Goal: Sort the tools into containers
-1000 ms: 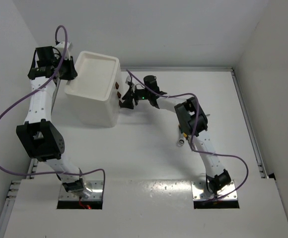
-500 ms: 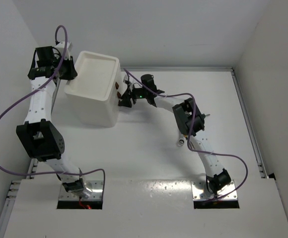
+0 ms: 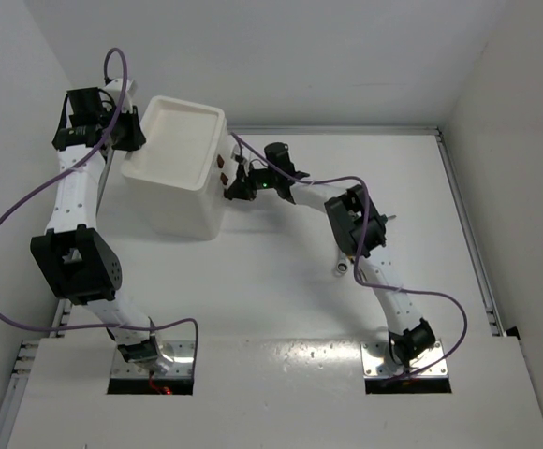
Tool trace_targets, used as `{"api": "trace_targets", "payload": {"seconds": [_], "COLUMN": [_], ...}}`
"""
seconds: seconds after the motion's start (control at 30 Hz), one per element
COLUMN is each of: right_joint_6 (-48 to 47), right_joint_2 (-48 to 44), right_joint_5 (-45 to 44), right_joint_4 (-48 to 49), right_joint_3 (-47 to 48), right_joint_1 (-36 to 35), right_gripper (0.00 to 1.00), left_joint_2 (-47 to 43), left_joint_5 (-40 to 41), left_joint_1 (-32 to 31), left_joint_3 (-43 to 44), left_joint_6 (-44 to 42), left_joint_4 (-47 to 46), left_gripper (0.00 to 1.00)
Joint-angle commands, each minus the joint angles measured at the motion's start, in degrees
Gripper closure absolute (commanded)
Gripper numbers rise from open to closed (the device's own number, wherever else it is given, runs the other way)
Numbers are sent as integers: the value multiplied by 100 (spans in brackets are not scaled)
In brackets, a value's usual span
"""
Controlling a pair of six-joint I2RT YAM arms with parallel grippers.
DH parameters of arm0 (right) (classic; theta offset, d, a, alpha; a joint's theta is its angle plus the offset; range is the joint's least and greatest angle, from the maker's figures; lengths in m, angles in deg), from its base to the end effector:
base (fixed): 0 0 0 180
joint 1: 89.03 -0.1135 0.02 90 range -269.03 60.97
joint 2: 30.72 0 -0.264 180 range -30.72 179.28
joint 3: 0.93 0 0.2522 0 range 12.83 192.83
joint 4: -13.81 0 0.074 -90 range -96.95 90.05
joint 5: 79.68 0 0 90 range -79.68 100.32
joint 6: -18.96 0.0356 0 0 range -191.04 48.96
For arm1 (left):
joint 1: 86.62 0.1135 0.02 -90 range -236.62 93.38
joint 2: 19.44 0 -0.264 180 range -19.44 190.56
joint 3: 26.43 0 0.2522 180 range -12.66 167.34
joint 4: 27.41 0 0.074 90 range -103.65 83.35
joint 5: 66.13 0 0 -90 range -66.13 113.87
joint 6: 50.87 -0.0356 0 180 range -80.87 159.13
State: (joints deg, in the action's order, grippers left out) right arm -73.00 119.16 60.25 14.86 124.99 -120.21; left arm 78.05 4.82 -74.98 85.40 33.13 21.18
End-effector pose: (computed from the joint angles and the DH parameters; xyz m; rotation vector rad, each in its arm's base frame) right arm 0.4719 0.3174 0.1058 -1.1127 1.6669 1.1830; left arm 0.3821 0.0669 0.3771 0.0840 2.1354 -0.1803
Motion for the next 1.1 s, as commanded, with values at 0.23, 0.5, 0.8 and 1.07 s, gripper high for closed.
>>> {"api": "trace_targets", "payload": {"seconds": [0.23, 0.5, 0.8, 1.07], "right_joint_6": [-437, -498, -736, -841], "right_joint_2": [-1286, -1778, -2243, -2543], "right_joint_5": [25, 25, 25, -98], "right_joint_4": [330, 216, -162, -224], "right_joint_3": [-1521, -2137, -2795, -3235], "right_joint_1": [261, 604, 946, 1192], "right_gripper": [100, 100, 100, 100], "left_joint_2": [191, 191, 51, -64], "left_joint_5": [-292, -292, -153, -46], "left_joint_1": [-83, -83, -83, -83], "left_joint_3": [-428, -428, -613, -718], "left_joint_6": [72, 125, 415, 652], "left_joint_4": [569, 516, 332, 226], "left_gripper": [100, 100, 100, 100]}}
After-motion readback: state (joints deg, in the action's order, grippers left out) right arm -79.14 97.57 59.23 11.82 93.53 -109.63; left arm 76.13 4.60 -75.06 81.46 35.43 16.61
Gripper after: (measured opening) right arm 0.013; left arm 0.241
